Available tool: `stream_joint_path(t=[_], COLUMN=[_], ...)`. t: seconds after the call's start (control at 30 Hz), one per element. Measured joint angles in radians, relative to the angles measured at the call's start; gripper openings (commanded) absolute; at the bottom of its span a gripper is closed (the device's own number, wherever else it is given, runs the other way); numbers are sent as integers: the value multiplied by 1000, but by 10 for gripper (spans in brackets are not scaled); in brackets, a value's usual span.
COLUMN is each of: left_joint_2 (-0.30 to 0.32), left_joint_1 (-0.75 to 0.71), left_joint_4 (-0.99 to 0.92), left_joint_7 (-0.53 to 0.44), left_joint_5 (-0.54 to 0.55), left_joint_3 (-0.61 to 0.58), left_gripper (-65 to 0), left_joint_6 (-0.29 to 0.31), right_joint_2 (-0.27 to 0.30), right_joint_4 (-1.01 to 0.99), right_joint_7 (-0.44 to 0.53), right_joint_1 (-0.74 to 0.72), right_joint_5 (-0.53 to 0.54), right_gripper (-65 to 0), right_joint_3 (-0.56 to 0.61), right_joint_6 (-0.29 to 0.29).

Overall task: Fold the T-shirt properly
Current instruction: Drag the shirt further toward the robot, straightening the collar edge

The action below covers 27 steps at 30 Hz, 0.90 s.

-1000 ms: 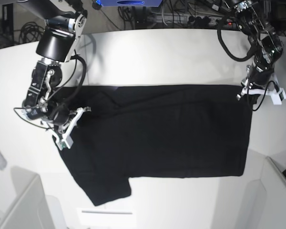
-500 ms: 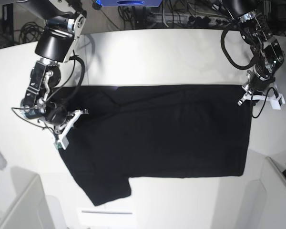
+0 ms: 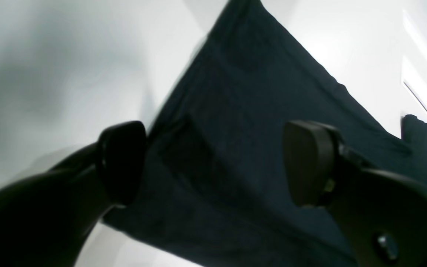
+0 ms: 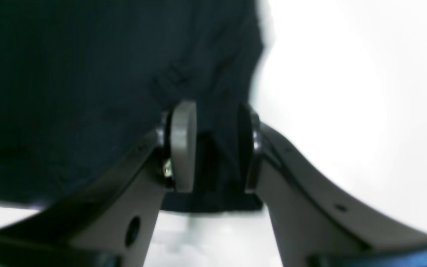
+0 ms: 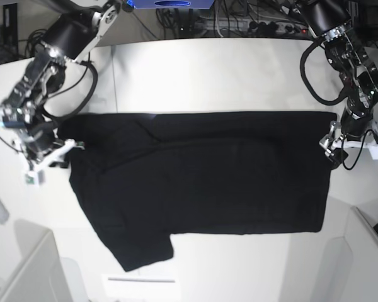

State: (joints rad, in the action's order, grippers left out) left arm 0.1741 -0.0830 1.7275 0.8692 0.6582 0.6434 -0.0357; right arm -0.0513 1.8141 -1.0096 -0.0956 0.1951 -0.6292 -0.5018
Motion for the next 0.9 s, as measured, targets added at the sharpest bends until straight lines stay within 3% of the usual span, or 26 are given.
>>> stream_joint_path(t=[0.1,0.23,0.33,0.43,0.53,0.63,0.9], left_joint_2=[3,14,0,-5,-29,-41,-66], left_joint_1=[-27,-147,-249,-269,-240,-210,-143], left_joint_4=[9,13,14,-27,-108,-163,-236], left_joint_7=[-64,-93,-74,-82,-90,-80,-92], left_joint_5=[54,237,228,129,76,77,77], left_joint_3=[108,220,214,216,218,211,211], left_gripper=[-94,-94,-94,-94,-94,-94,-95], left_joint_6=[14,201,262,265,290,325,326], right_joint_2=[-53,-67,-75,-90,-83,-85,-58], right_joint_4=[125,162,159,115,22,-83,-272], right_joint_7=[46,58,55,50,9,-19,-3], right_joint_1=[90,182,236,245,244,221,130], right_joint_5=[-12,0,18,167,304,306,291], right_gripper=[-461,-461,-435,-368,-359,-356,-357], right_joint_3=[-44,-51,-71,-185,-271,-306,-316], right_joint_6=[35,35,34,36,42,44,44])
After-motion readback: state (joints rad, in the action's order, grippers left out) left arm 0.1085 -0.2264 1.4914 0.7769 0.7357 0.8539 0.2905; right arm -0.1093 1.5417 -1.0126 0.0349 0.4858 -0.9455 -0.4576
